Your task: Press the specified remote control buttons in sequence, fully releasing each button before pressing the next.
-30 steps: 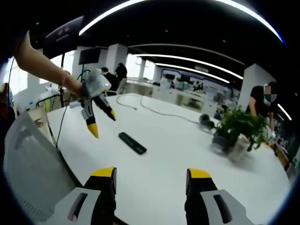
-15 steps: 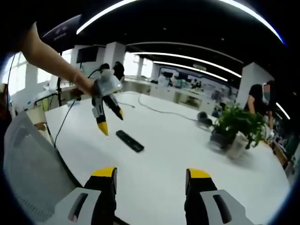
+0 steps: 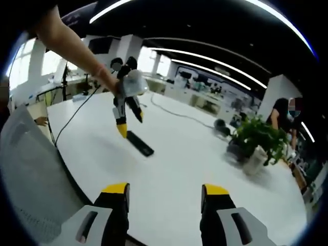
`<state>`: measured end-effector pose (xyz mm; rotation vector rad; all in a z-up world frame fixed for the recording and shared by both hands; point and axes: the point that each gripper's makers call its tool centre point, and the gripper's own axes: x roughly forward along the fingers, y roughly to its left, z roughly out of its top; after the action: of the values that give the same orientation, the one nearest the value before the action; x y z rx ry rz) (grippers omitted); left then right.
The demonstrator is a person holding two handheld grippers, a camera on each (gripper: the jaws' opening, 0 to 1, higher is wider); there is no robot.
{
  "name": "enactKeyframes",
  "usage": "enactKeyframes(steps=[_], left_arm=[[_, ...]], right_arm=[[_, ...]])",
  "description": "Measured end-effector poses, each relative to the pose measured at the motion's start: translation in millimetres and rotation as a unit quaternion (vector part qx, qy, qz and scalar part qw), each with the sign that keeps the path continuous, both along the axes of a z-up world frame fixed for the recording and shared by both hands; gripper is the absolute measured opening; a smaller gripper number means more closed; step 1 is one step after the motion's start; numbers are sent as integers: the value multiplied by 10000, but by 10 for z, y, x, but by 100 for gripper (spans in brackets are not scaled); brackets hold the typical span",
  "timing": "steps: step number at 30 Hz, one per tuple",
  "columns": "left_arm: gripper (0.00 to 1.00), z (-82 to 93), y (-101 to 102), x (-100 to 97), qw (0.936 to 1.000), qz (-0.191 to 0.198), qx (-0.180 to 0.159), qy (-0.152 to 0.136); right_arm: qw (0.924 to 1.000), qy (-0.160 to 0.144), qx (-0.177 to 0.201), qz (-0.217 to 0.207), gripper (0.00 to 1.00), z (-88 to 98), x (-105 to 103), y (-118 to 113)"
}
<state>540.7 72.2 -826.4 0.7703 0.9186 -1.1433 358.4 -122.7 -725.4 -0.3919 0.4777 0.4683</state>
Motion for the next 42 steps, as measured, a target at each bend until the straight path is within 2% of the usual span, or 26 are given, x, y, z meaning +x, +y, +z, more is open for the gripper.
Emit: enactKeyframes(steps=[7, 15, 27, 29, 35, 38, 42], left_arm=[[75, -159, 6, 60, 9996, -91, 245, 92], [74, -286, 33, 59, 9986, -271, 447, 118], [62, -403, 46, 45, 9965, -506, 664, -14], [61, -378, -9, 67, 9977, -446, 507, -98], [45, -391, -40, 8, 9970, -581, 515, 22], [36, -405, -58, -78, 9966, -653, 463, 217], [26, -403, -53, -100, 9970, -604, 431, 208]], right_arm=[[10000, 25, 7, -46, 47, -8, 2, -23], [9999, 73, -6, -129, 46, -31, 3, -51], [9998, 113, -4, -178, 46, -44, 4, -67], [9998, 123, -7, -171, 46, -49, 2, -65], [9998, 137, -19, -129, 46, -54, -4, -52], [9998, 140, -15, -116, 45, -55, -7, -45], [9998, 130, -10, -124, 45, -51, -6, -49]])
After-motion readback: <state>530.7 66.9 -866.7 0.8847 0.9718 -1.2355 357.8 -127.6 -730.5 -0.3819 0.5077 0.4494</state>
